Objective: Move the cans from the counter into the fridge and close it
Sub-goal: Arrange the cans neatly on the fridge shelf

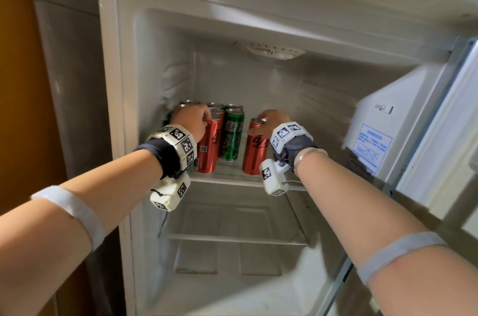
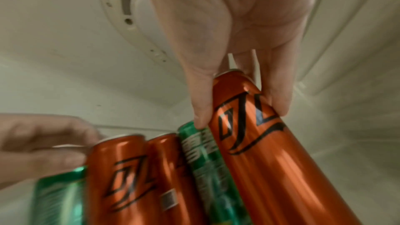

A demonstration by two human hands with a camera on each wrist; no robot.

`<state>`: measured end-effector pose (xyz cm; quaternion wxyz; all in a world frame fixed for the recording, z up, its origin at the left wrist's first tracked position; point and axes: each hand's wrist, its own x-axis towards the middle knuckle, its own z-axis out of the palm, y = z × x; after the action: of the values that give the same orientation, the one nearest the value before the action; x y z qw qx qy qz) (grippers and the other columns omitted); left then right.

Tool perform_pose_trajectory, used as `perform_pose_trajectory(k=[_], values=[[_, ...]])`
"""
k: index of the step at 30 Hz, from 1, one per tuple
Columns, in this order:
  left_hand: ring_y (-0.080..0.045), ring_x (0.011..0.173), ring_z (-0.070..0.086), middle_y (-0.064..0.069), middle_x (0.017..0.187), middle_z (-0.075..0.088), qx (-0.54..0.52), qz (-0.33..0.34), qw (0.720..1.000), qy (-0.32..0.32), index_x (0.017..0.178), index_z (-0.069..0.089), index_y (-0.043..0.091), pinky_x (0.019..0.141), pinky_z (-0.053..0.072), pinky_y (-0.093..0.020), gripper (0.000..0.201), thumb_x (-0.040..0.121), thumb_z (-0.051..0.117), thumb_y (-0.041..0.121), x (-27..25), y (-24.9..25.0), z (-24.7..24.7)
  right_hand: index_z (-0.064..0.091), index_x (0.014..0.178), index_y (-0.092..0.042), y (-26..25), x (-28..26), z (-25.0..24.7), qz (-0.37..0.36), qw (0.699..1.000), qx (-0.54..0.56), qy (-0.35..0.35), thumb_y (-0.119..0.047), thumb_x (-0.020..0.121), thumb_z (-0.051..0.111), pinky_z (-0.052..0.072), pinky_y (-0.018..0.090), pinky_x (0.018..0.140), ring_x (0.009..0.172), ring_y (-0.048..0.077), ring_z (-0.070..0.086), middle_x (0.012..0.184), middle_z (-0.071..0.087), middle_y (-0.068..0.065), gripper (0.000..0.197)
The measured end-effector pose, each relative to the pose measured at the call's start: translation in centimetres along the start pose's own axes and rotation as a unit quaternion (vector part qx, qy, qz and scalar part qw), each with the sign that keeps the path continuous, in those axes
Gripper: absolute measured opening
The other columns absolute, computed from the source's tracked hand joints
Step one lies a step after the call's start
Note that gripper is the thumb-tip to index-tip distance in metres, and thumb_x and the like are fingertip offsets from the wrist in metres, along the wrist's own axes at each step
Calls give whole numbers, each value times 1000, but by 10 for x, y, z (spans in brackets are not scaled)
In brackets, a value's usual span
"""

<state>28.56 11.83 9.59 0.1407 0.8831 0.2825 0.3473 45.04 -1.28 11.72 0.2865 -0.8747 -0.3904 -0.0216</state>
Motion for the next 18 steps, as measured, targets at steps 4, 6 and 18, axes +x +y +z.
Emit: perform_pose_trajectory(k=[4,6,18], values=[[-25,104,54,-6,110,61,7,10,1000,4,95,60,16,85,38,-29,32,77,50,-8,-5,-4,-3,57,126,-18,-29,-4,17,-35,999,19,-23,-31,77,74,40,20,81,111,20,59,126,61,3,54],[-27,117,49,-8,121,56,21,8,1000,13,103,60,15,98,38,-34,38,76,49,-10,-7,-7,-3,55,128,-20,-34,-3,27,-47,998,34,-12,-30,77,74,40,20,83,114,21,58,126,61,2,55],[-29,118,50,-13,129,53,35,-40,998,23,121,56,8,99,39,-32,47,80,49,-13,-6,-9,-9,-18,148,-18,-42,10,62,11,970,234,-59,-5,73,71,41,43,103,123,33,50,139,44,17,117]])
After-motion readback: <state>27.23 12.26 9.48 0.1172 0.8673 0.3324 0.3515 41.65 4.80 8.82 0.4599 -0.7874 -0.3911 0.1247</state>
